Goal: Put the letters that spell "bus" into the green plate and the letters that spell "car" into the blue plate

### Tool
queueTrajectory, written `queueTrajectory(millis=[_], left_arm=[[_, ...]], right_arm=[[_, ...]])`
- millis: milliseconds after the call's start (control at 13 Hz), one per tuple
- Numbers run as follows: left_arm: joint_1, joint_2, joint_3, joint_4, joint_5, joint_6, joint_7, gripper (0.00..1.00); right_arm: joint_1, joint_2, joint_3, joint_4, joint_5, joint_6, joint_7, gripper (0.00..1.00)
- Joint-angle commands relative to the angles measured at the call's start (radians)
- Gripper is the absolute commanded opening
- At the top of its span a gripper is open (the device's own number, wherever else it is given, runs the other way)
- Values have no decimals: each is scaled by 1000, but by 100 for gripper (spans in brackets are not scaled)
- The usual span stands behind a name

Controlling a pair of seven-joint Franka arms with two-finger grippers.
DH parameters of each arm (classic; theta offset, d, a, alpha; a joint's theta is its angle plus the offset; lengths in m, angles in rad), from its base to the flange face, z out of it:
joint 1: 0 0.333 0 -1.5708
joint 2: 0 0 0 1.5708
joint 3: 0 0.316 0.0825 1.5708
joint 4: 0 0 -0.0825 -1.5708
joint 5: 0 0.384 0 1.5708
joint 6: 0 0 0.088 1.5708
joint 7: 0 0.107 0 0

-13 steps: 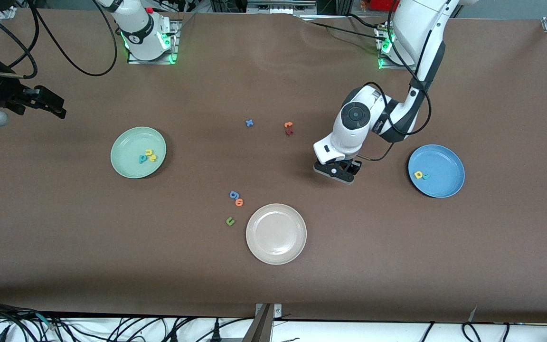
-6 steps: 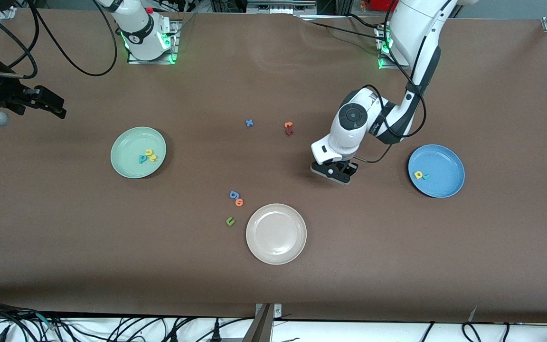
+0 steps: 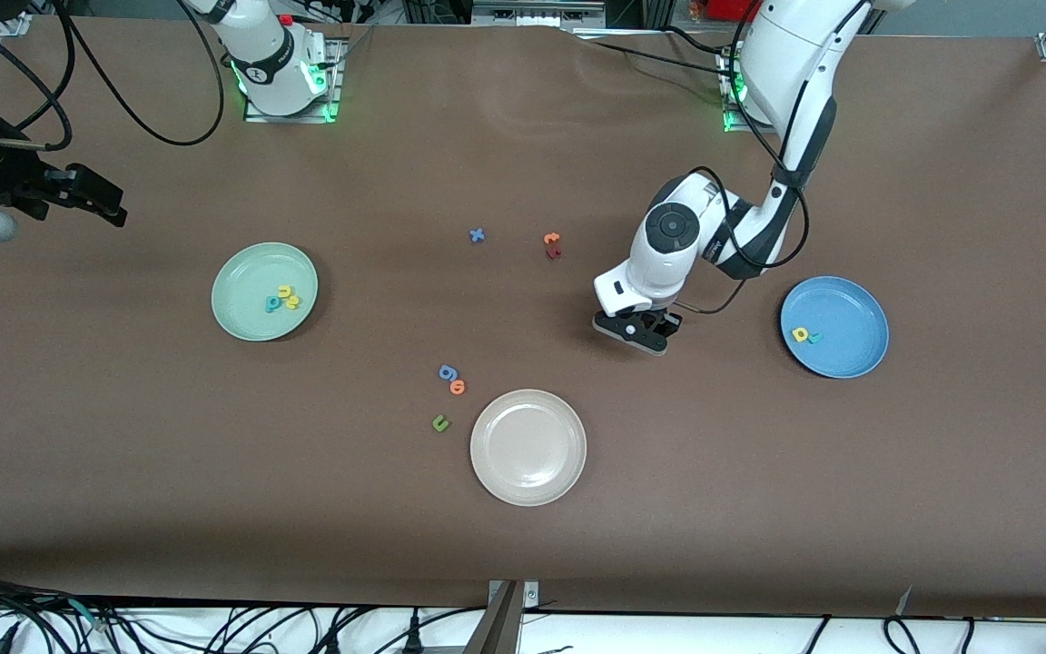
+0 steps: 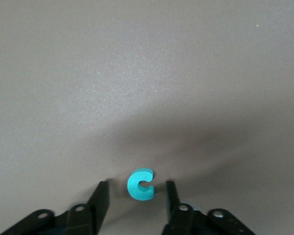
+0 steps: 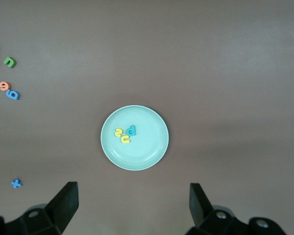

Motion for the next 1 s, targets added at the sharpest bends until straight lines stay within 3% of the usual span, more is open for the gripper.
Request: queueTrajectory(millis=[0,540,925], left_arm=[[-8,12,9,17,27,6,4,43],[-5,6,9,15,13,6,2,18],[65,-49,15,-12,12,-7,11,18]], right_arm=[[-8,-9,8,-8,4,-1,-3,100],[-8,-9,8,-8,4,-4,-1,100],[-8,-9,9,-8,4,-4,2,100]])
